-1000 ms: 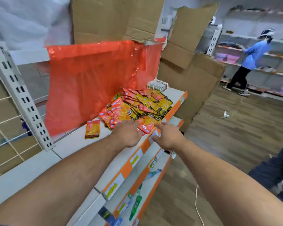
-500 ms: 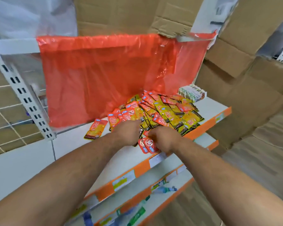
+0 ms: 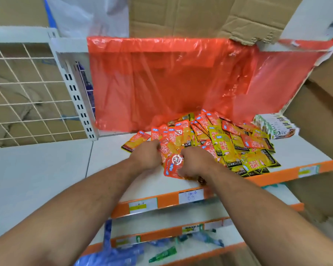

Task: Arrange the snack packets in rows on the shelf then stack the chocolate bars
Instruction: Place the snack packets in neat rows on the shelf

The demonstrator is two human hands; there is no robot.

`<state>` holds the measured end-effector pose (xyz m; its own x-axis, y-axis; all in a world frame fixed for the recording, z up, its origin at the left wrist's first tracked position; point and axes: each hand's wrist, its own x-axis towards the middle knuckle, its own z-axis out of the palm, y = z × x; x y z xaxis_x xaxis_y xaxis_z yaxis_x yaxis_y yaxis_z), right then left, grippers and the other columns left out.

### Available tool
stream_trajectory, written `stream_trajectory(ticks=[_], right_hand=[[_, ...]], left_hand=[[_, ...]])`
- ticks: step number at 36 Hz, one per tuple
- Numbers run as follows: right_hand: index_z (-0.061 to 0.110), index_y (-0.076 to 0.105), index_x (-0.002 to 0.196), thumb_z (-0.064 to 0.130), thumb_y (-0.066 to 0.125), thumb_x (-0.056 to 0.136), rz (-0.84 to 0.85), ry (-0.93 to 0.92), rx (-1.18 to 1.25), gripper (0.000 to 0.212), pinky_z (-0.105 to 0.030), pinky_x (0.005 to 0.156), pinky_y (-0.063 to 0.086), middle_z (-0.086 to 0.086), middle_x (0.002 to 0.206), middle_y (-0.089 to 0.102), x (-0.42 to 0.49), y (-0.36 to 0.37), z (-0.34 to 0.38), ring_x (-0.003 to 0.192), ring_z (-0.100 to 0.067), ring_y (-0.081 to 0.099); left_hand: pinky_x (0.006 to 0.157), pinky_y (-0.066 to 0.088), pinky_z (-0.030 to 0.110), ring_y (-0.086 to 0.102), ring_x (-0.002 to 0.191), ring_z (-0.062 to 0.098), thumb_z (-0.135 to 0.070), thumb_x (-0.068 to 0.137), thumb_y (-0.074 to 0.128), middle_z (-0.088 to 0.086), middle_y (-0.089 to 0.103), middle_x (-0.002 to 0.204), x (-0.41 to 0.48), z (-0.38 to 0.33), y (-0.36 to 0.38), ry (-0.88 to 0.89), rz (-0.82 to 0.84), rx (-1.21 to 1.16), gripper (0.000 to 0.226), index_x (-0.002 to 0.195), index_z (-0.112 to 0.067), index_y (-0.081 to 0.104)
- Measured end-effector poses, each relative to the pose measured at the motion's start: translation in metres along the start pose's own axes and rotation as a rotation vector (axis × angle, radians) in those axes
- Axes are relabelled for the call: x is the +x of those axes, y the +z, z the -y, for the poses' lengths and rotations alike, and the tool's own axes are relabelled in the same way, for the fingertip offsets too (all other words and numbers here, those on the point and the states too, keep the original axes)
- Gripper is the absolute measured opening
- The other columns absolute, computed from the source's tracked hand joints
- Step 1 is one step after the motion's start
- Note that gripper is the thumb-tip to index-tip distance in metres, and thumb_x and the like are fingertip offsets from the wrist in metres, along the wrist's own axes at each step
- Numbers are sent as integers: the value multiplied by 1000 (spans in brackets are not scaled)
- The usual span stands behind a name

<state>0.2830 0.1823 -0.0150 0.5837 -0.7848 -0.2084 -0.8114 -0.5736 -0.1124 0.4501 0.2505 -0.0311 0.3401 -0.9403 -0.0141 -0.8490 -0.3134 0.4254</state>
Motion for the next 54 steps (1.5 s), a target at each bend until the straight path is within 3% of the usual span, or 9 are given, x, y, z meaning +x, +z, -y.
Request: stream_trajectory(ticks=[5, 8, 11, 13, 22, 28, 34, 46, 54], right_hand=[[12, 70, 107, 54, 84, 62, 29, 157, 455, 64, -41, 84, 57, -5, 107, 71, 18, 0, 1, 94, -25, 67], [8, 69, 106, 39, 91, 64, 31, 228, 890, 56, -37, 77, 60, -8, 102, 74, 23, 2, 0, 83, -23, 71], [8, 66, 88, 21, 84, 79, 55, 245, 1132, 23, -18, 46, 48, -8, 84, 74, 18, -2, 2, 53, -9, 66], [11, 56, 75, 15, 79, 84, 49, 253, 1194, 25, -14, 31, 31, -2, 57, 61, 16, -4, 2, 29, -4, 48], [13, 46, 83, 28, 73, 91, 38, 245, 1200, 32, -24, 39, 34, -7, 56, 44, 23, 3, 4, 38, -18, 38], [10, 48, 106, 11, 67, 93, 160, 199, 1207, 24, -24, 41, 41, -5, 55, 48, 19, 5, 17, 43, -14, 44], [16, 38, 73, 2, 72, 86, 125, 109, 1175, 40, -21, 39, 31, -1, 43, 40, 18, 1, 43, 36, -14, 33], [17, 38, 59, 4, 74, 85, 113, 7, 1141, 47, -22, 39, 38, -8, 52, 43, 3, 1, 155, 44, -18, 39], [13, 56, 65, 8, 78, 81, 131, -48, 1061, 28, -25, 47, 36, -11, 56, 53, -22, 10, 275, 40, -17, 43]], left_hand=[[92, 46, 34, 60, 111, 33, -15, 91, 53, 15, 67, 117, 1, -1, -6, -144, 22, -172, 24, 110, -6, 65], [79, 57, 40, 68, 87, 34, -14, 88, 51, 22, 72, 95, 1, -3, -4, -268, 53, -453, 22, 90, 0, 68], [61, 54, 32, 63, 63, 26, -7, 89, 57, 17, 69, 76, -3, -11, -5, -350, 103, -696, 11, 81, -5, 65], [53, 51, 25, 58, 57, 20, -2, 88, 63, 7, 63, 65, -4, -13, -6, -359, 104, -766, 18, 73, -11, 60], [62, 43, 29, 48, 52, 18, 6, 81, 67, 1, 49, 55, -10, 3, -7, -464, -63, -822, 39, 58, -18, 46], [70, 46, 37, 54, 70, 23, 1, 81, 69, 11, 57, 77, -25, 20, -15, -488, -65, -834, 24, 74, -17, 55], [77, 57, 45, 61, 71, 25, 5, 81, 69, 12, 65, 77, -45, 40, -33, -517, -177, -870, 23, 71, -13, 60], [72, 60, 38, 67, 69, 23, 4, 85, 69, 12, 71, 81, -112, 121, -81, -565, -313, -975, 16, 78, -10, 65], [75, 59, 42, 69, 75, 26, 3, 87, 66, 13, 71, 84, -180, 212, -128, -570, -365, -999, 14, 80, -9, 65]])
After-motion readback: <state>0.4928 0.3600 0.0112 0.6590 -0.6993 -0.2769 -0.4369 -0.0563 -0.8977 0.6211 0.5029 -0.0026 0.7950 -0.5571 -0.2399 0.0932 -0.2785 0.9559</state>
